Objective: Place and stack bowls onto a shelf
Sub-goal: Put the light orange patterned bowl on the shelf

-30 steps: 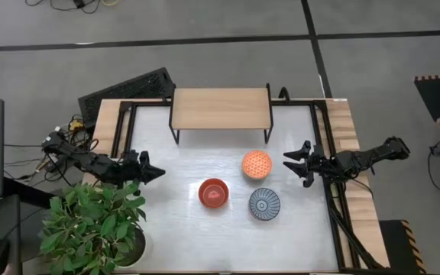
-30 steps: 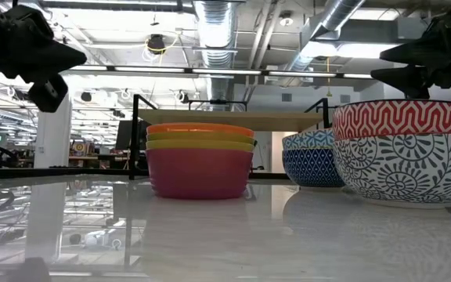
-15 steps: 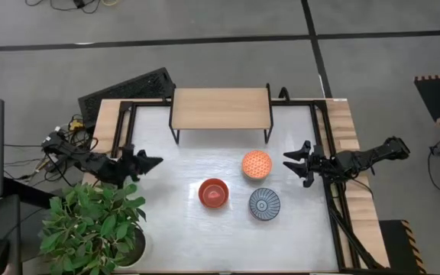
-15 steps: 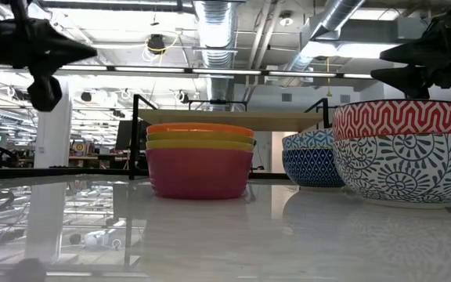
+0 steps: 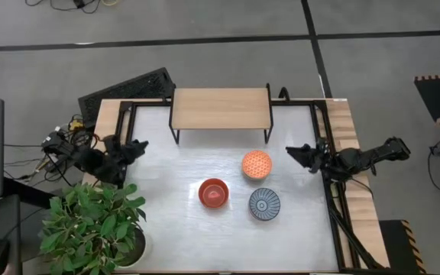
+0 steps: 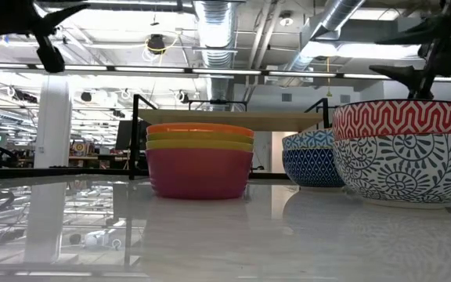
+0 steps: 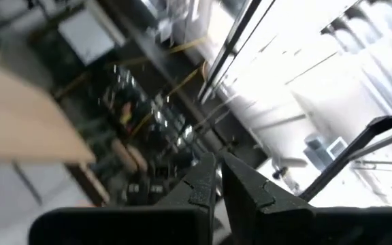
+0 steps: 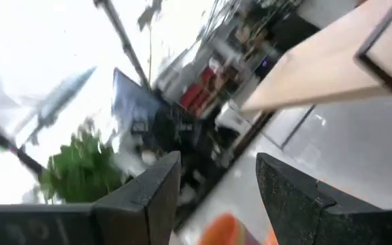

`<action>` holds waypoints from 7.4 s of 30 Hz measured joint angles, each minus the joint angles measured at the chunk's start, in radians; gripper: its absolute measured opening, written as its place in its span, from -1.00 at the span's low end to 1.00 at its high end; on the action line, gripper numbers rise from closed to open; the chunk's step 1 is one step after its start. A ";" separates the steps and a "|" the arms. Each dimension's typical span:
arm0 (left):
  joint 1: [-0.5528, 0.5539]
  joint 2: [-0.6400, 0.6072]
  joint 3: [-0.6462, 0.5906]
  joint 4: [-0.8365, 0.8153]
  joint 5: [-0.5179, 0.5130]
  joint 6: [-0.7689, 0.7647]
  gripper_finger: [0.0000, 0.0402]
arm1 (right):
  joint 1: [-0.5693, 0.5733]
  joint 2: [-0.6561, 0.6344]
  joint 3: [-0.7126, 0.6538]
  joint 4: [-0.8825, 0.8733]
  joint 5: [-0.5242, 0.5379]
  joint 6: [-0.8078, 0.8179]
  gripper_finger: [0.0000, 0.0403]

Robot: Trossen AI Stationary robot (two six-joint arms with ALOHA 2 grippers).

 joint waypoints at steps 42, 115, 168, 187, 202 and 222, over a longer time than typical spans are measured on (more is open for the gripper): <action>0.000 0.412 0.839 -1.191 -0.165 -0.248 -0.33 | -0.104 0.669 1.125 -1.413 0.046 0.338 0.09; 0.000 0.419 0.834 -1.328 -0.160 -0.309 -0.33 | -0.313 1.623 1.124 -1.322 -0.506 0.403 -0.68; 0.000 0.419 0.834 -1.349 -0.163 -0.303 -0.33 | -0.876 1.454 1.602 -1.413 -0.672 -0.155 -0.80; 0.000 0.419 0.834 -1.349 -0.163 -0.303 -0.33 | -1.055 1.735 1.741 -1.473 -0.798 -0.303 -0.80; 0.000 0.419 0.834 -1.350 -0.173 -0.302 -0.33 | -1.094 1.762 1.741 -1.449 -0.797 -0.328 -0.80; 0.000 0.419 0.834 -1.350 -0.183 -0.302 -0.33 | -1.089 1.769 1.741 -1.470 -0.732 -0.344 -0.77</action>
